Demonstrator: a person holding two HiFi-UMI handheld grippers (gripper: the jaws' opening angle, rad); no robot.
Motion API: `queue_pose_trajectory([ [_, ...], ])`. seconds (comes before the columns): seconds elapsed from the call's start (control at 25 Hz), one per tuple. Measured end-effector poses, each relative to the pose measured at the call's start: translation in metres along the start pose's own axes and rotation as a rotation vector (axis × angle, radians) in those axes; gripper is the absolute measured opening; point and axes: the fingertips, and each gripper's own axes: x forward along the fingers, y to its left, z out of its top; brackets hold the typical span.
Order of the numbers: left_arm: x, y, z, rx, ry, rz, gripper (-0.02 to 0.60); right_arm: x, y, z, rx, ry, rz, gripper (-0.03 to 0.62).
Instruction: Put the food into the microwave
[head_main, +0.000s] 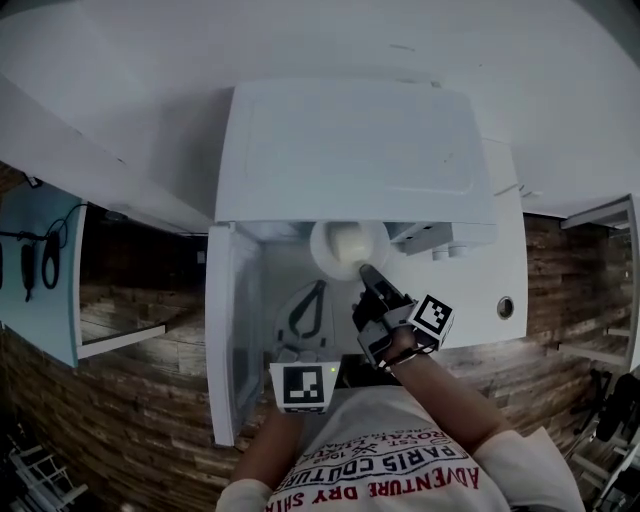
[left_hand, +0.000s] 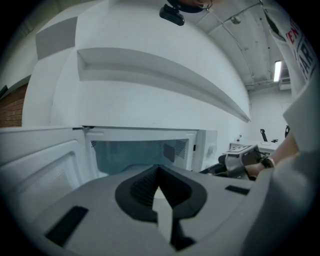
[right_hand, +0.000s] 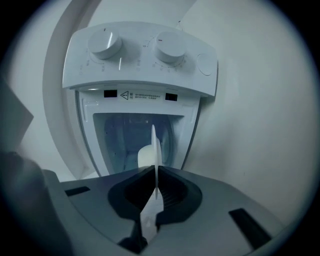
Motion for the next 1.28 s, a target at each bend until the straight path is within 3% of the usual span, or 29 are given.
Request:
queue_pose_trajectory([
  [0.2,0.003,0.013,-0.014,0.032,0.024,-0.018,0.005,0.022,-0.006,0.008,-0.012,-0.052,0.019,0.021],
  [0.56,0.006,0.026,-0.018,-0.003,0.066,-0.003,0.005,0.06,-0.009,0.019,0.018,-0.108,0.044,0.021],
  [1.0,0.013,0.043,-0.026,0.011,0.082,-0.02,0.005,0.083,-0.015,0.029,-0.005,-0.137,0.03,0.023],
  [1.16,0.015,0.043,-0.023,0.055,0.048,-0.041,0.005,0.087,-0.014,0.032,-0.024,-0.153,0.027,0.021],
  [1.28,0.012,0.042,-0.017,0.043,0.029,-0.036,0.005,0.092,-0.009,0.035,-0.044,-0.164,0.031,0.021],
])
